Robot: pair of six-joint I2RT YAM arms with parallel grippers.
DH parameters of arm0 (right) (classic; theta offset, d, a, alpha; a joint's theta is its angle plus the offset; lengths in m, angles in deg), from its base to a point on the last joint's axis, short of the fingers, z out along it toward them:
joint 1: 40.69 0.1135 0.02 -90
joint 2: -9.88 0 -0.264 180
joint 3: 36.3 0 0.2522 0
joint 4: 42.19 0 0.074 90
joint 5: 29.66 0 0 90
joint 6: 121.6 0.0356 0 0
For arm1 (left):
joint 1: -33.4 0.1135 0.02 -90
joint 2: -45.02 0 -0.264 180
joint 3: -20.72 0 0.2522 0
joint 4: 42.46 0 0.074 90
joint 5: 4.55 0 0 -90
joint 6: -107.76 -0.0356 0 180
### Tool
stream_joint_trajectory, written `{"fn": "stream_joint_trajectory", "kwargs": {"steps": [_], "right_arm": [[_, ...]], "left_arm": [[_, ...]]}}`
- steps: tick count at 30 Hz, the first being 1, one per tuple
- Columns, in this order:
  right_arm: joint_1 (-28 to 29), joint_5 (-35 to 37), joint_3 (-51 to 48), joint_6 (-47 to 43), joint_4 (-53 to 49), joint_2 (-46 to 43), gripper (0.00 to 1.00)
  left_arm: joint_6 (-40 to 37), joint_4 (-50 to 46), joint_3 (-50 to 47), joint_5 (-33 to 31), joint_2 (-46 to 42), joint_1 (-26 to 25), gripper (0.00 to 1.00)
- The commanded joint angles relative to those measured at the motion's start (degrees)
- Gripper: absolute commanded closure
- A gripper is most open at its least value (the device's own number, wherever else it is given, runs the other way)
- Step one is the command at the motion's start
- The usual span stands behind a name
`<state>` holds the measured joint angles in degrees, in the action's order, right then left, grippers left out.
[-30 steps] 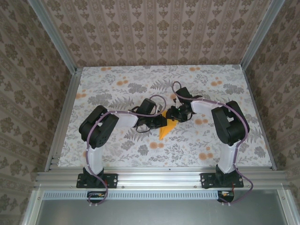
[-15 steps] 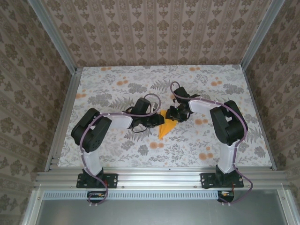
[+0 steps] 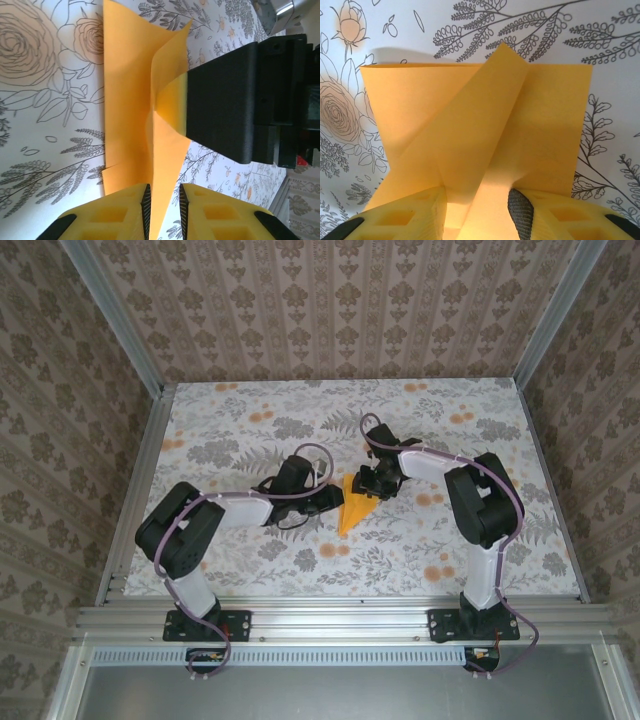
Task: Fold a paper plane with a square sheet of paper (pick it up from the middle)
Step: Fourth fold the wing at the center of the table.
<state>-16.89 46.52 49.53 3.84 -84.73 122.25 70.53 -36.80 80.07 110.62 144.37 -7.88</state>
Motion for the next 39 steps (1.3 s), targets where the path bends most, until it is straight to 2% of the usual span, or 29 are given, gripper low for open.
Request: {"fn": "stream_joint_trajectory", "kwargs": {"steps": [1,15,39], "right_arm": [[-0.67,10.52,-2.48,1.11,-7.25,6.00,0.55],[-0.43,12.02,-1.85,2.09,-8.66,6.95,0.56],[-0.48,12.82,-2.02,2.44,-9.06,7.41,0.60]], "left_arm": [[0.49,3.50,-0.54,-1.42,-1.44,-1.16,0.76],[-1.47,0.37,1.89,-1.24,4.29,-2.67,0.79],[-2.81,-3.78,3.39,-2.27,8.14,-2.45,0.84]]}}
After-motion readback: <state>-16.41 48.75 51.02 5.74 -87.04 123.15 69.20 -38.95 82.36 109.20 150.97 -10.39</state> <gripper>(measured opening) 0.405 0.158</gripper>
